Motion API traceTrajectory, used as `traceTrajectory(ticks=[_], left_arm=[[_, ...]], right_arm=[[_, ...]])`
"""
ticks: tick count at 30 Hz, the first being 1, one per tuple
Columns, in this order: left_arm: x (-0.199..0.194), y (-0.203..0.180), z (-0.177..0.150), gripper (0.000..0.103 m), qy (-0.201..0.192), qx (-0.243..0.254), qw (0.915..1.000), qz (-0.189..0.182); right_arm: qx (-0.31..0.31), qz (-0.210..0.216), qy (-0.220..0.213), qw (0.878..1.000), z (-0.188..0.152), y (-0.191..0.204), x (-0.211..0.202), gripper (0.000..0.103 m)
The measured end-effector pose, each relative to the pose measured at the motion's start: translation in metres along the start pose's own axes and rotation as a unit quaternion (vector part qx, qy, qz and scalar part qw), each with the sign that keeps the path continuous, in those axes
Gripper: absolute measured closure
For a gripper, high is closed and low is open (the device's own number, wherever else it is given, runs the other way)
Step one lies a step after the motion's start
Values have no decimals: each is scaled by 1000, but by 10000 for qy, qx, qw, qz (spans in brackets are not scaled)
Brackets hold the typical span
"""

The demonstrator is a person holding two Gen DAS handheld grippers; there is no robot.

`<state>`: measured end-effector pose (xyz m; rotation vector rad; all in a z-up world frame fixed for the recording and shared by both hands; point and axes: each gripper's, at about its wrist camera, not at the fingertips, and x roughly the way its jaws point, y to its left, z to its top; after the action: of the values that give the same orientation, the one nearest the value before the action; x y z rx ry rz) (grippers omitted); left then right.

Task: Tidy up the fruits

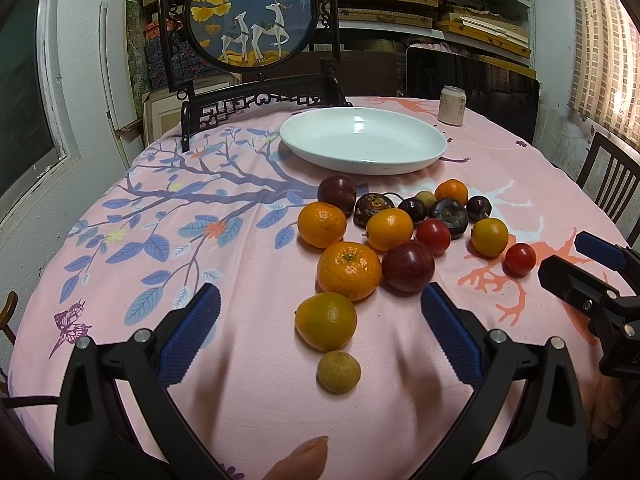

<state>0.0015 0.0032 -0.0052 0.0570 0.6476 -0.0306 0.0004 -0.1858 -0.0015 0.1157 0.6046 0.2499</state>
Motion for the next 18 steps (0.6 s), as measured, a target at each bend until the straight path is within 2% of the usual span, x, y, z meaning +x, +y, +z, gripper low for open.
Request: traceTrajectory(ticks=[7, 10, 14, 16, 18], left_arm=[[2, 0, -1, 2, 106, 67, 9999, -51], [6, 3, -8, 2, 346, 262, 9990, -114], [11, 13, -29, 2, 862, 713, 9937, -83], [11, 14, -36, 2, 1130, 892, 9891, -307], [9, 19, -39, 2, 1143, 890, 9884, -461]], right_arm=[[16, 68, 34, 10000, 0, -2, 2, 1], [93, 268, 208, 9994, -2, -4, 6, 1], [221, 492, 239, 9983, -5, -4, 3, 1], [207, 473, 237, 9984, -6, -1, 3, 1], [212, 457, 257, 9984, -6, -2, 4, 1]])
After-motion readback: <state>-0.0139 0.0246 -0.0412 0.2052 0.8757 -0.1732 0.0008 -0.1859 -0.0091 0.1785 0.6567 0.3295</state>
